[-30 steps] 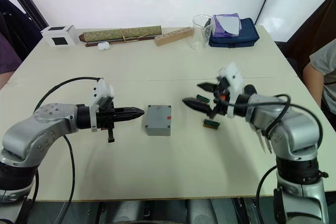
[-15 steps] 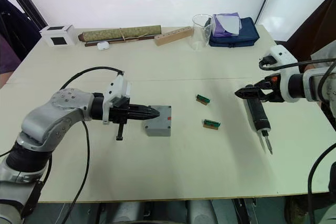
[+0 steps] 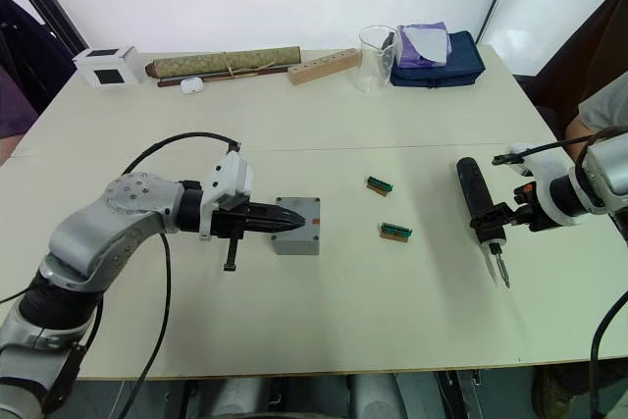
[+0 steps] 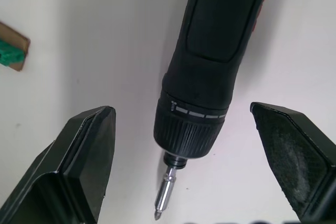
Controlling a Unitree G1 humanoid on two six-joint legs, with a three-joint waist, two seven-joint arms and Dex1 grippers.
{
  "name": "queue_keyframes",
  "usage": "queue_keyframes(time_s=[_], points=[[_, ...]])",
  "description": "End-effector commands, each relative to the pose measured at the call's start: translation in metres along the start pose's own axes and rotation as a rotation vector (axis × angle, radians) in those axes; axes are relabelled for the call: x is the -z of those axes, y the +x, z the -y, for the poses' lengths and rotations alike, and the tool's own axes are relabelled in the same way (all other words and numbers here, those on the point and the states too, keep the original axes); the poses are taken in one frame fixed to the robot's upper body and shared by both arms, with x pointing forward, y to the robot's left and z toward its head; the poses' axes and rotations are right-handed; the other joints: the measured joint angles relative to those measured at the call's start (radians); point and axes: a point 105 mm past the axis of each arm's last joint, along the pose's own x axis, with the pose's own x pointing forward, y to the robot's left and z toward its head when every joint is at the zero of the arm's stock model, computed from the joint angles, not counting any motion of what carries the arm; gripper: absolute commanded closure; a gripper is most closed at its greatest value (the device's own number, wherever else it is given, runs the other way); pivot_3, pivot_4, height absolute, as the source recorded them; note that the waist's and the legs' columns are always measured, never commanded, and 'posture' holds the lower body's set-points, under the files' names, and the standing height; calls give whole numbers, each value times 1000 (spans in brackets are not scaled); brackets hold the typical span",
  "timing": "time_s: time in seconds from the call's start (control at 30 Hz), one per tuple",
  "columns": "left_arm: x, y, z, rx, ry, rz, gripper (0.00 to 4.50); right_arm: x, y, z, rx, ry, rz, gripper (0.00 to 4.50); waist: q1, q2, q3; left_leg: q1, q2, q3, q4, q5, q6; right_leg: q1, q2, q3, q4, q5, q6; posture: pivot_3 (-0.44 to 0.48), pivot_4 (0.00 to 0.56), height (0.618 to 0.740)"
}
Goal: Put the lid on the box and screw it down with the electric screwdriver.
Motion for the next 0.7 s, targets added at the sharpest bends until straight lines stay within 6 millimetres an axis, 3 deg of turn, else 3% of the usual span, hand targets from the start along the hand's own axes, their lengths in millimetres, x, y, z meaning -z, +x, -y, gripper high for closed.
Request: queue_keyframes(time_s=[0.03,0.27,0.37,0.53,0.7], points=[[-10,-4,2,-35,22,28,4500,-4,2,3,2,-33,-12,46,0,0,0,0,0,0,0,0,0,0,0,0,0,0,0,0,150,740],[-8,-6,3,-69,-4,24,4500,-8,19,8,-4,-57,-71,46,1,0,0,0,0,0,1,0,0,0,0,0,0,0,0,0,150,740],[-8,-8,3,-87,-12,21,4500,-1,27,6,-25,-72,-134,678,1,0,0,0,0,0,1,0,0,0,0,0,0,0,0,0,150,740],[-7,-10,3,-110,-23,21,4500,0,38,1,-43,-71,-167,2335,1,-1,0,0,0,-1,1,0,0,1,0,-1,0,0,0,0,150,740],[-4,-17,-3,-132,-31,4,4500,-5,35,7,-23,-64,-134,2369,0,-2,-1,1,0,-1,1,0,0,3,0,-1,0,0,0,0,150,740]])
